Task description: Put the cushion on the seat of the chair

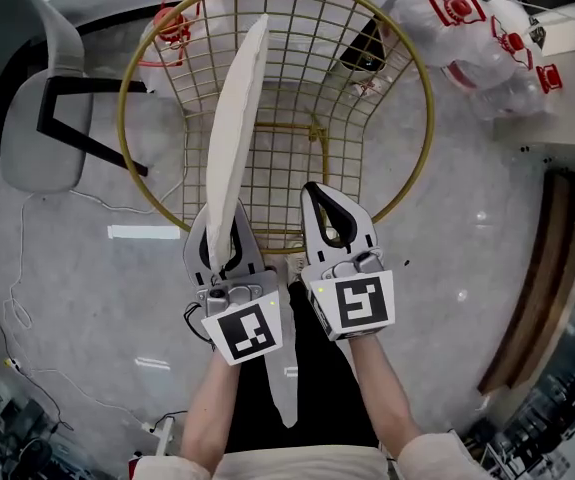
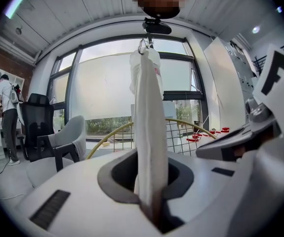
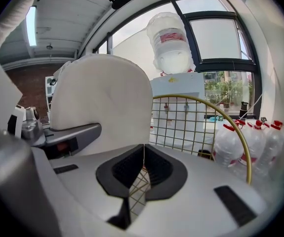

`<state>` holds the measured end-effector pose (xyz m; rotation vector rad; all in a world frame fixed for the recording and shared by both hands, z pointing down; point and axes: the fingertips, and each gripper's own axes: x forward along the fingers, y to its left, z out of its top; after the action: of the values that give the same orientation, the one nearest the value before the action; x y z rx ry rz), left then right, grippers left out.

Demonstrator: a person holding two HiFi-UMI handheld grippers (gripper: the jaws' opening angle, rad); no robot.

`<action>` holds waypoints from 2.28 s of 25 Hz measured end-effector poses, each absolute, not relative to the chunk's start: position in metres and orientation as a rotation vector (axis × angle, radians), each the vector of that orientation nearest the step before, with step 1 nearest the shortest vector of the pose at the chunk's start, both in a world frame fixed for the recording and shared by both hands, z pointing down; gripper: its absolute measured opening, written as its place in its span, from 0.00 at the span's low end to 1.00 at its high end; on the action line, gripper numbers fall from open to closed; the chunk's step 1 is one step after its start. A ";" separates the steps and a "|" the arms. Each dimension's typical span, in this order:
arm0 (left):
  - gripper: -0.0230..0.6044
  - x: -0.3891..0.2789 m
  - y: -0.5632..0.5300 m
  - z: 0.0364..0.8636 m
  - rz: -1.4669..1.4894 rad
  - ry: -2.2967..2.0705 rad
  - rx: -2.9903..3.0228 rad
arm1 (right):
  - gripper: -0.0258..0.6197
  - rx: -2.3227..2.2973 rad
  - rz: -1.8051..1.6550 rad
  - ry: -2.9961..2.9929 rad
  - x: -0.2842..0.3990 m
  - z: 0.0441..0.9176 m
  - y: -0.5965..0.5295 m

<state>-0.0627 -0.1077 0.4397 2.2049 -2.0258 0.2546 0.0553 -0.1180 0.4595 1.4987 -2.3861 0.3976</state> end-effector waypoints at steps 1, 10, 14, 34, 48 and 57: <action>0.12 -0.063 -0.107 0.440 0.261 -2.028 2.204 | 0.07 1.499 0.398 -2.384 0.055 0.460 -0.118; 0.12 -0.064 -0.108 0.420 0.024 -1.926 2.209 | 0.07 1.517 0.412 -2.405 0.061 0.443 -0.116; 0.11 -0.070 -0.109 0.419 -0.313 -1.689 2.063 | 0.07 1.550 0.419 -2.439 0.063 0.423 -0.114; 0.11 -0.059 -0.099 0.507 -1.096 -0.978 1.279 | 0.07 1.465 0.537 -2.503 0.050 0.445 -0.099; 0.11 -0.061 -0.105 0.531 -1.104 -0.953 1.242 | 0.07 1.438 0.606 -2.518 0.040 0.455 -0.099; 0.11 -0.058 -0.096 0.559 -1.082 -0.962 1.187 | 0.07 1.457 0.630 -2.501 0.050 0.462 -0.101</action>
<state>-0.0578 -0.0957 0.5589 1.1869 -0.9624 -1.0823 0.0498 -0.1010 0.4620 1.4569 -2.5005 0.6301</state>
